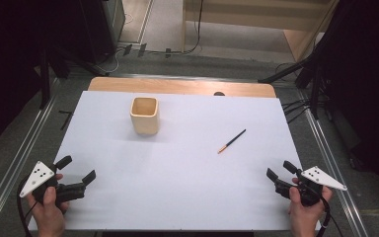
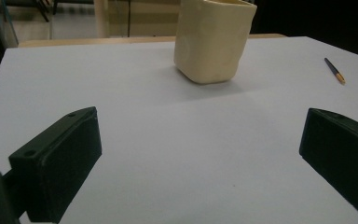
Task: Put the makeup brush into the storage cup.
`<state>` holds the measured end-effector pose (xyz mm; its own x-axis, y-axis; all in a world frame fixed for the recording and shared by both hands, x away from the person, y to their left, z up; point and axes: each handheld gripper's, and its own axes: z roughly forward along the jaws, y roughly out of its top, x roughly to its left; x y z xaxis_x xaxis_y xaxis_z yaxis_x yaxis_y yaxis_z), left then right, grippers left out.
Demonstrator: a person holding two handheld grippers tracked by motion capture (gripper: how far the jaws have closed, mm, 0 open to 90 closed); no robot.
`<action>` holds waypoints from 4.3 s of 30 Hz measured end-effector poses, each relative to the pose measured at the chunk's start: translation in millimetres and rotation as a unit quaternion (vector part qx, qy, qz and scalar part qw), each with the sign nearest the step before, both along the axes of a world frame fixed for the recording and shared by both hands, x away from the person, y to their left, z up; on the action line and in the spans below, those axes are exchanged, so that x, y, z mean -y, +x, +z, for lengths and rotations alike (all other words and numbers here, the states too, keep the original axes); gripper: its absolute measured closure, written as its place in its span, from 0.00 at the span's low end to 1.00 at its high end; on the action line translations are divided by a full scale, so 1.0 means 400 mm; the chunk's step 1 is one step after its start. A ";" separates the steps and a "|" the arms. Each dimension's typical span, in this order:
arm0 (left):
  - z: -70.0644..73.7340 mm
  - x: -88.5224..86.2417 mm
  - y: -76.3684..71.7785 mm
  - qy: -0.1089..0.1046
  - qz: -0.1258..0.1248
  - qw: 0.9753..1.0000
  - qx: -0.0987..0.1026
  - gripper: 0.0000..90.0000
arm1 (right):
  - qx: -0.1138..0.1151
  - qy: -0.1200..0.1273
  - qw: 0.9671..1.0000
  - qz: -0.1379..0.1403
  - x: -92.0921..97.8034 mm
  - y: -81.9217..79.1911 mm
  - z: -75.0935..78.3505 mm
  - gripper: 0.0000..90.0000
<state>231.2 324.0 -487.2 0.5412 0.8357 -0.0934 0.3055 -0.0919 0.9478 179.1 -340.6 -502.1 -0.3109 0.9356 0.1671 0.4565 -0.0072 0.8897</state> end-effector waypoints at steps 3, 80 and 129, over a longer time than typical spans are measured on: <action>0.002 0.002 -0.001 -0.002 -0.001 1.000 0.001 0.00 | -0.001 0.000 1.000 0.005 -0.003 0.002 0.005 0.29; 0.013 0.013 0.010 0.015 -0.046 0.999 0.001 0.00 | -0.195 -0.320 0.887 0.271 -0.254 0.480 0.128 0.43; 0.009 0.020 0.016 0.014 -0.050 0.999 -0.004 0.00 | -0.334 -0.336 0.824 0.311 -0.294 0.565 0.054 0.93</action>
<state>237.5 315.9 -483.5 0.6208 0.7803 -0.0750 0.3009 -0.1489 0.9420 405.0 -222.8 -480.4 -0.8136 0.5814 0.0036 0.5756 0.8046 0.1457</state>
